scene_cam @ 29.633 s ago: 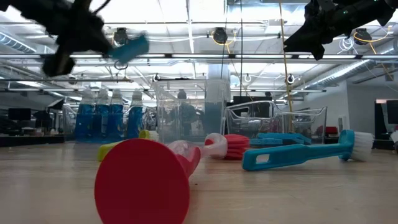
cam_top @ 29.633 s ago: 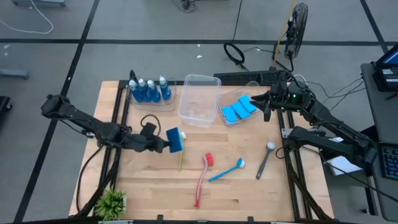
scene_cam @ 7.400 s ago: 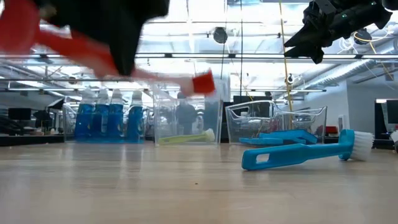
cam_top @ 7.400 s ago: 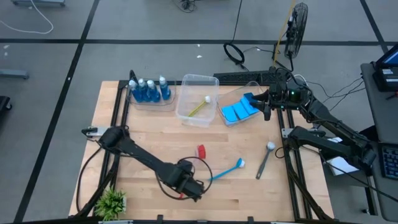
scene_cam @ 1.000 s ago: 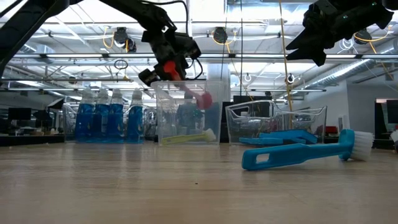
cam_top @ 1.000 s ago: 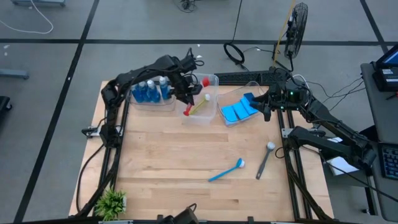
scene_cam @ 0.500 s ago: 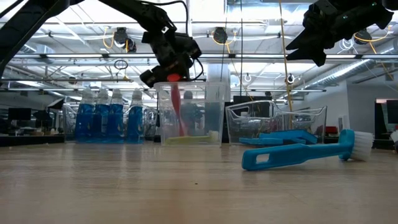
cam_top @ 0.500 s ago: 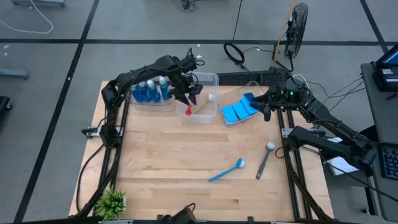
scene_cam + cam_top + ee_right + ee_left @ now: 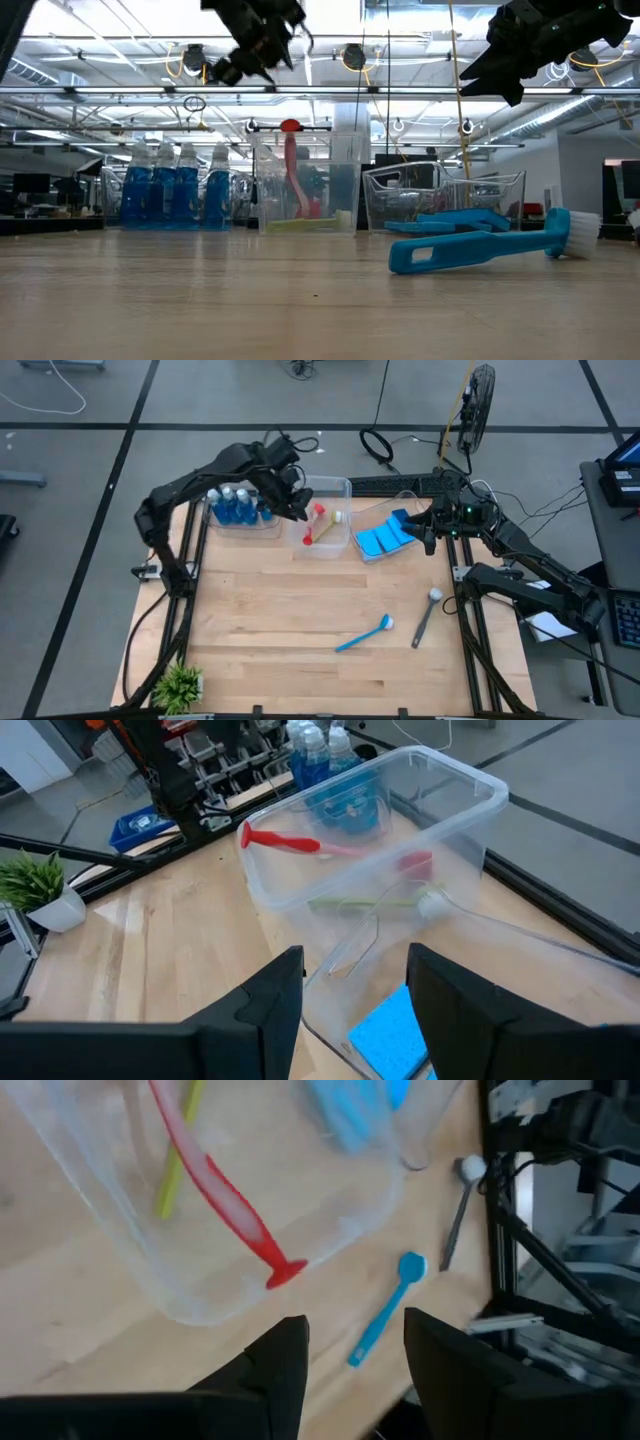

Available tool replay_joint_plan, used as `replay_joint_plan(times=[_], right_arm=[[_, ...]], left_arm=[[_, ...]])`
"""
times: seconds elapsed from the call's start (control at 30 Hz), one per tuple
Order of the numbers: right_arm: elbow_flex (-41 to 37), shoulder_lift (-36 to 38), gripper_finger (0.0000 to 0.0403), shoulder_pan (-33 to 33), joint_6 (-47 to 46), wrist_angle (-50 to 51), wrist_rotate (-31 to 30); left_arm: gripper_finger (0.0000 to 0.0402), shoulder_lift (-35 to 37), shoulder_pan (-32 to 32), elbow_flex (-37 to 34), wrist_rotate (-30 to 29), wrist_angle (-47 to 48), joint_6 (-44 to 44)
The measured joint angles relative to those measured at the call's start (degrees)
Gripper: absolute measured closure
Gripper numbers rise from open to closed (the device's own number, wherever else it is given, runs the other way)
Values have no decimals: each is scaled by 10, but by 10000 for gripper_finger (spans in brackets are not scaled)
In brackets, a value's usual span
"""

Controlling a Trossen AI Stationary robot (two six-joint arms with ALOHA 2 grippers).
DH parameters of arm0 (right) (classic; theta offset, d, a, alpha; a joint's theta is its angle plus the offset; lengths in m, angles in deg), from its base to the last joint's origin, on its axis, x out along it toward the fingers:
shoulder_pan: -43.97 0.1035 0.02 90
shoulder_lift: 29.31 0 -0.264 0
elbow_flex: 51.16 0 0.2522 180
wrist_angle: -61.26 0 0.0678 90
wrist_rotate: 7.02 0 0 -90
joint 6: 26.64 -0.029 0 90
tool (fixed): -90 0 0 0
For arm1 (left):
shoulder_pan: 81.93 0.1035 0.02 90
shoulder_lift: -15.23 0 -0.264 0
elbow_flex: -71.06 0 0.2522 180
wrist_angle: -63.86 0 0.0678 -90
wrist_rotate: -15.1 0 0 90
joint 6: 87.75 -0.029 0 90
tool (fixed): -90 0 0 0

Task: Pick & Place Kitchen Sink Supplies
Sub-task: Put the gray dish brush into the large transparent bin

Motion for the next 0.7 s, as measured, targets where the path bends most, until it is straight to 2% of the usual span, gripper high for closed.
replay_joint_plan(times=[0.13, 0.3, 0.4, 0.7], right_arm=[[0, 0, 234, 0, 19, -7, 44], [0, 0, 234, 3, 25, -17, 113], [0, 0, 234, 20, 24, -28, 133], [0, 0, 234, 120, 21, -32, 130]], left_arm=[[236, 48, -37, 0, -85, -10, -28], [236, 88, -97, 0, -234, -8, -76], [236, 99, -134, 0, -304, -8, -99], [236, 93, -232, 0, -413, 1, -130]])
